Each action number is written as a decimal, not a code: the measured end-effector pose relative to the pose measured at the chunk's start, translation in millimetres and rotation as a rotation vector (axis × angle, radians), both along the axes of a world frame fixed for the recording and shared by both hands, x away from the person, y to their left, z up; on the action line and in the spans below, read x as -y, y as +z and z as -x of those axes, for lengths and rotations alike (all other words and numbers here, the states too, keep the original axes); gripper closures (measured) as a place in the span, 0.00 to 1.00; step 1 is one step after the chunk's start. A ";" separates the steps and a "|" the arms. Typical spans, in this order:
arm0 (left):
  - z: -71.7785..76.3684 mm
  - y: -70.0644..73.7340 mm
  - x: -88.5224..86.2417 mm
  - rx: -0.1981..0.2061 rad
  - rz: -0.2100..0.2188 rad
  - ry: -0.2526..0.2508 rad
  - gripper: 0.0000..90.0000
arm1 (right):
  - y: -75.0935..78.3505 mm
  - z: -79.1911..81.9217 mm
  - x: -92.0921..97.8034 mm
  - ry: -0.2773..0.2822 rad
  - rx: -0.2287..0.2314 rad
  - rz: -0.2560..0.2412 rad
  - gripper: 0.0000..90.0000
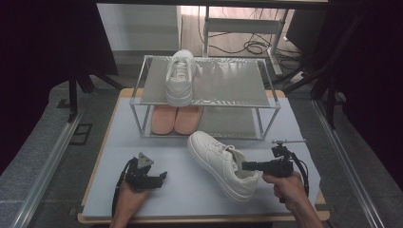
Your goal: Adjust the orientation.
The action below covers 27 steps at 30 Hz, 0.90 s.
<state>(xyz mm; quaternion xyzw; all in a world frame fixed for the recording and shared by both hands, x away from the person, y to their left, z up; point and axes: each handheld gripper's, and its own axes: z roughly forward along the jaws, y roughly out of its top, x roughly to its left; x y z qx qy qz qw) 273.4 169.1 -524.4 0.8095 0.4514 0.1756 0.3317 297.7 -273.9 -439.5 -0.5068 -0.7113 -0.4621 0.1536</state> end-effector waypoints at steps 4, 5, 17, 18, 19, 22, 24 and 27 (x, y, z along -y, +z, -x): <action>0.0 0.0 0.0 0.000 0.000 0.000 0.18 | 7.9 2.2 4.3 -0.007 0.004 -0.033 0.89; 0.0 0.0 0.0 0.000 0.000 0.000 0.18 | 10.3 2.6 5.8 -0.004 0.005 -0.036 0.89; -0.1 -0.2 0.2 0.001 0.004 0.002 0.18 | 31.3 6.0 16.9 -0.032 0.018 -0.098 0.88; 0.0 -0.2 0.3 0.001 0.004 0.003 0.18 | 33.3 6.1 17.9 -0.032 0.022 -0.098 0.88; -0.2 -0.1 0.0 0.001 0.000 0.001 0.18 | 35.4 6.4 18.5 -0.034 0.024 -0.105 0.88; -0.2 -0.2 0.0 0.002 0.001 0.001 0.18 | 41.3 7.0 21.1 -0.045 0.028 -0.126 0.88; -0.2 -0.2 0.0 0.002 0.001 0.001 0.18 | 45.5 7.7 22.8 -0.052 0.034 -0.138 0.88; -0.2 -0.1 0.0 0.002 0.001 0.001 0.18 | 51.8 8.2 25.9 -0.057 0.039 -0.152 0.88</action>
